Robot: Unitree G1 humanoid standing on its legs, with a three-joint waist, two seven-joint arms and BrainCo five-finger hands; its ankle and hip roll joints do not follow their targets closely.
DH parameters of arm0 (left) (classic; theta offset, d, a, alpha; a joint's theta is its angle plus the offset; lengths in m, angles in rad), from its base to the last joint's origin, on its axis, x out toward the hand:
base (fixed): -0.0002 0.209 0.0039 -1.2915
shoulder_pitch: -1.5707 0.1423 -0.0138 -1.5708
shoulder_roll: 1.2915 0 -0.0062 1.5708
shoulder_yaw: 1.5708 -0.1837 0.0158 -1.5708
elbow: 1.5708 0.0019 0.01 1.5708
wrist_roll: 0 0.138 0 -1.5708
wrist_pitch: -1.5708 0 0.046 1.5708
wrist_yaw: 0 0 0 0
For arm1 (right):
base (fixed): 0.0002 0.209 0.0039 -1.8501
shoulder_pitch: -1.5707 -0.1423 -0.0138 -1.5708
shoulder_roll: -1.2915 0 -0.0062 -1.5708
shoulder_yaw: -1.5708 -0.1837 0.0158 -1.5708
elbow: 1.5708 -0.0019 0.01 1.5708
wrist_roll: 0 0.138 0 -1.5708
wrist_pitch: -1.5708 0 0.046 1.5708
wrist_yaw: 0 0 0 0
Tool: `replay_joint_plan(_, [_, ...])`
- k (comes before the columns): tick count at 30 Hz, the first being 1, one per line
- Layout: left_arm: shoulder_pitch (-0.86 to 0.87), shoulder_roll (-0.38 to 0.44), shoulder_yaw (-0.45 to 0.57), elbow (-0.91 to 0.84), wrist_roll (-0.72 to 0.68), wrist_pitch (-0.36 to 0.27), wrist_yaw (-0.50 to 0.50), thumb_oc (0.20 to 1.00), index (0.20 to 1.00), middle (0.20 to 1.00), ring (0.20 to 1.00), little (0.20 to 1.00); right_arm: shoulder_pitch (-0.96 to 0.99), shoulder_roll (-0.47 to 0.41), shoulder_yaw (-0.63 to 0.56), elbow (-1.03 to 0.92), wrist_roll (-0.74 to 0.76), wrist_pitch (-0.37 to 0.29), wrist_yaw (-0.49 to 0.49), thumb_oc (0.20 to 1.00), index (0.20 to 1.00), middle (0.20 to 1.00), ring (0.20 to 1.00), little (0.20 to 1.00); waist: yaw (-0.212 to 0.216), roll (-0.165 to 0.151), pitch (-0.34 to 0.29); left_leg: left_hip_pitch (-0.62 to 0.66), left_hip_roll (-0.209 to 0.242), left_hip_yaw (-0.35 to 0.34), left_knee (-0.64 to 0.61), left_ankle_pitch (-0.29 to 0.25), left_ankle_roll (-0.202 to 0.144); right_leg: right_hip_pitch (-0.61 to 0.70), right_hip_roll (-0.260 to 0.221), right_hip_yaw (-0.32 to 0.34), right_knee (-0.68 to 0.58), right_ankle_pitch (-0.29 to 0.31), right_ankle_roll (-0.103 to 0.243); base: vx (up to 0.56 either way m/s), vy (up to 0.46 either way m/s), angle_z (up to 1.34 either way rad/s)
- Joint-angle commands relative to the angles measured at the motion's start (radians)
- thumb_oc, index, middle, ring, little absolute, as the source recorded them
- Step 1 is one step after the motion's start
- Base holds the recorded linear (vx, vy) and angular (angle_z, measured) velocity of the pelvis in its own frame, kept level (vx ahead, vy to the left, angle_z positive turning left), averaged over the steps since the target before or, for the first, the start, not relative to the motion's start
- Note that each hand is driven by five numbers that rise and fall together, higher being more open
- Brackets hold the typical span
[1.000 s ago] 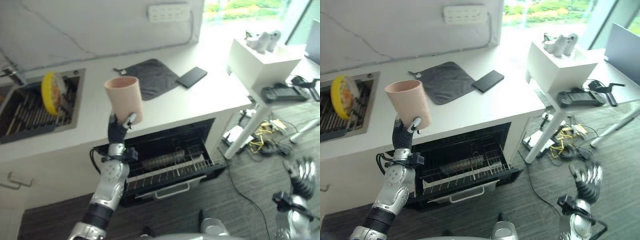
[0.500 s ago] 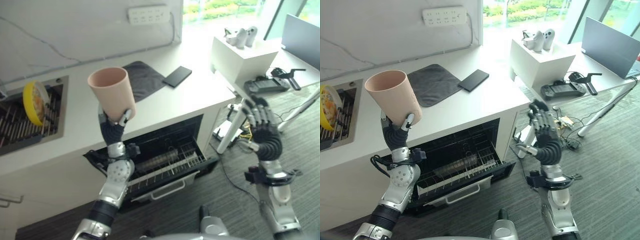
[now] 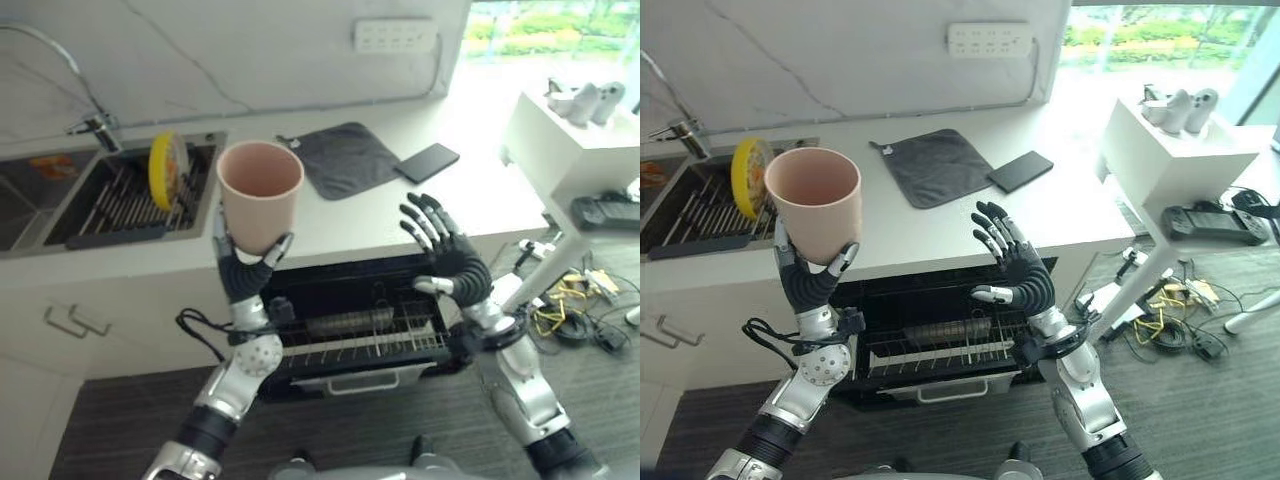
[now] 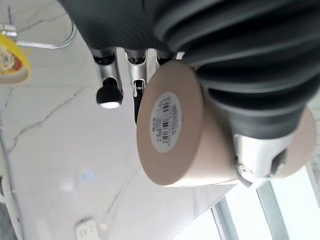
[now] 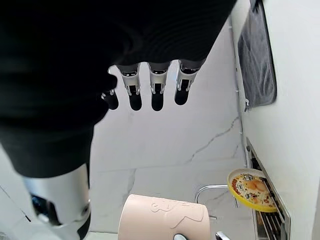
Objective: Place the dishes in the dishwasher.
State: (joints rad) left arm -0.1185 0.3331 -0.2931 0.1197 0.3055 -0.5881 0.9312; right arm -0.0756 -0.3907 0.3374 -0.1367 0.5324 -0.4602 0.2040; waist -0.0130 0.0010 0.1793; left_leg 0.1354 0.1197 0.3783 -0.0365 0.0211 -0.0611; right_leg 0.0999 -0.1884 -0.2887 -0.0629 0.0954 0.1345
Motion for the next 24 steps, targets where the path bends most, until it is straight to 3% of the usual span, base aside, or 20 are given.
replay_joint_plan(1, [-0.059, 0.035, -0.022, -0.055, 0.074, -0.040, 0.009, 0.200, 0.200, 0.200, 0.200, 0.200, -0.061, 0.040, -0.011, -0.054, 0.056, 0.006, 0.010, 1.000, 1.000, 1.000, 1.000, 1.000, 0.022, -0.029, -0.007, -0.023, 0.022, -0.080, 0.165, -0.158, 0.002, -0.012, -0.054, -0.073, 0.132, -0.138, 0.022, 0.02, -0.037, 0.16])
replay_joint_plan(8, [-0.055, 0.042, -0.071, -0.062, 0.131, -0.047, -0.005, 0.200, 0.200, 0.200, 0.200, 0.200, -0.141, 0.053, 0.024, -0.049, 0.071, 0.063, 0.017, 1.000, 1.000, 1.000, 1.000, 1.000, 0.058, -0.029, 0.003, -0.021, 0.027, -0.100, 0.153, -0.144, -0.007, 0.008, -0.052, -0.102, 0.138, -0.147, 0.018, 0.04, -0.024, 0.19])
replay_joint_plan(11, [-0.066, 0.055, -0.091, -0.054, 0.183, -0.066, -0.010, 0.200, 0.200, 0.200, 0.200, 0.200, -0.193, 0.053, 0.038, -0.053, 0.088, 0.117, 0.019, 1.000, 1.000, 1.000, 1.000, 1.000, 0.079, -0.029, 0.004, -0.022, 0.021, -0.118, 0.152, -0.142, -0.007, 0.015, -0.051, -0.112, 0.144, -0.152, 0.016, 0.06, -0.027, 0.20])
replay_joint_plan(24, [-0.112, 0.075, -0.188, -0.037, 0.238, -0.070, -0.051, 0.200, 0.200, 0.200, 0.200, 0.200, -0.319, 0.069, 0.090, -0.056, 0.122, 0.205, 0.005, 1.000, 1.000, 1.000, 1.000, 1.000, 0.112, -0.028, 0.014, -0.030, 0.013, -0.139, 0.163, -0.145, -0.002, 0.018, -0.055, -0.119, 0.161, -0.157, 0.015, 0.03, -0.016, 0.10])
